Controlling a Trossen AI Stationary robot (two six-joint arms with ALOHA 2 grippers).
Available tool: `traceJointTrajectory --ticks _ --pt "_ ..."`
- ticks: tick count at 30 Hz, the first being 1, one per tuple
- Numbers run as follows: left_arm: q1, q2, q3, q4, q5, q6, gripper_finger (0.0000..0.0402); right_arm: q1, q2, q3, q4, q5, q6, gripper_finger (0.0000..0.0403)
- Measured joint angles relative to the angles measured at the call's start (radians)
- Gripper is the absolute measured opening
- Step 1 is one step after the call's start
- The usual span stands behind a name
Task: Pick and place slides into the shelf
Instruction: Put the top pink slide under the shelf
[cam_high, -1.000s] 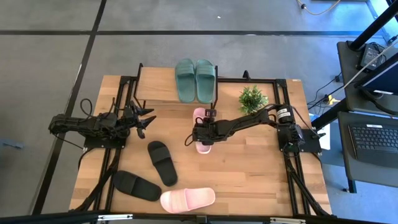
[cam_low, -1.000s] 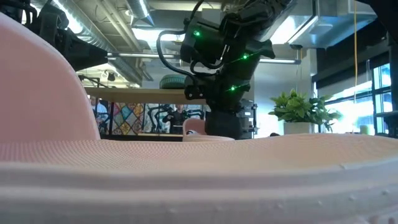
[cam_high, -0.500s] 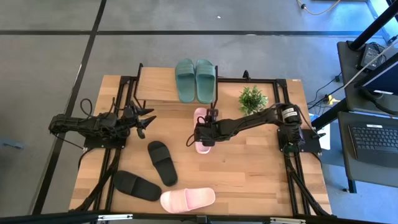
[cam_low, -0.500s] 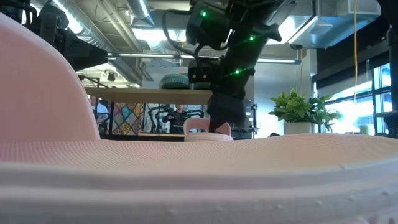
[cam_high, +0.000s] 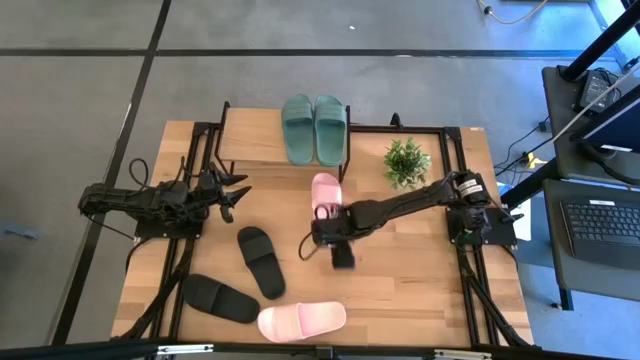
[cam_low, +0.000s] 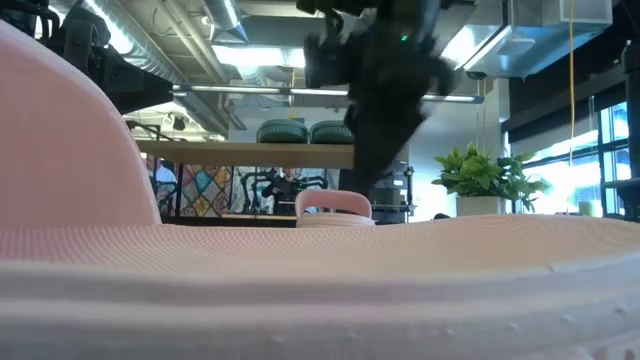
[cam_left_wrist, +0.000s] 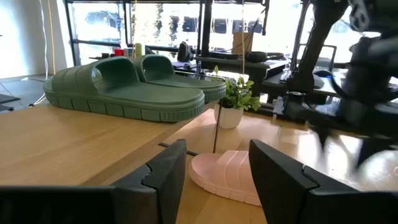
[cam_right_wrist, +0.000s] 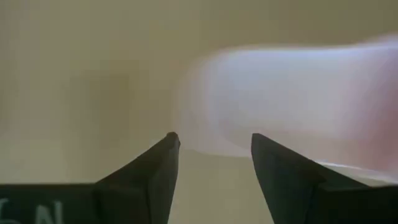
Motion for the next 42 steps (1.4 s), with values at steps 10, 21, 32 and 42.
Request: traceJointTrajectory --ticks 10,21,32,42 --pt "0.000 0.000 0.000 0.000 0.002 0.000 0.0169 0.035 0.006 -0.012 0.191 -0.190 -0.039 0.0202" --pt "0.000 0.000 0.000 0.000 0.002 -0.002 0.0169 0.010 0.006 -0.170 0.360 -0.188 0.011 0.0202" --pt "0.000 0.000 0.000 0.000 0.002 -0.001 0.0169 -0.023 0.007 -0.198 0.367 -0.045 -0.018 0.0202" --pt "0.000 0.000 0.000 0.000 0.002 0.000 0.0169 -0.064 0.007 -0.199 0.362 0.079 -0.048 0.0202"
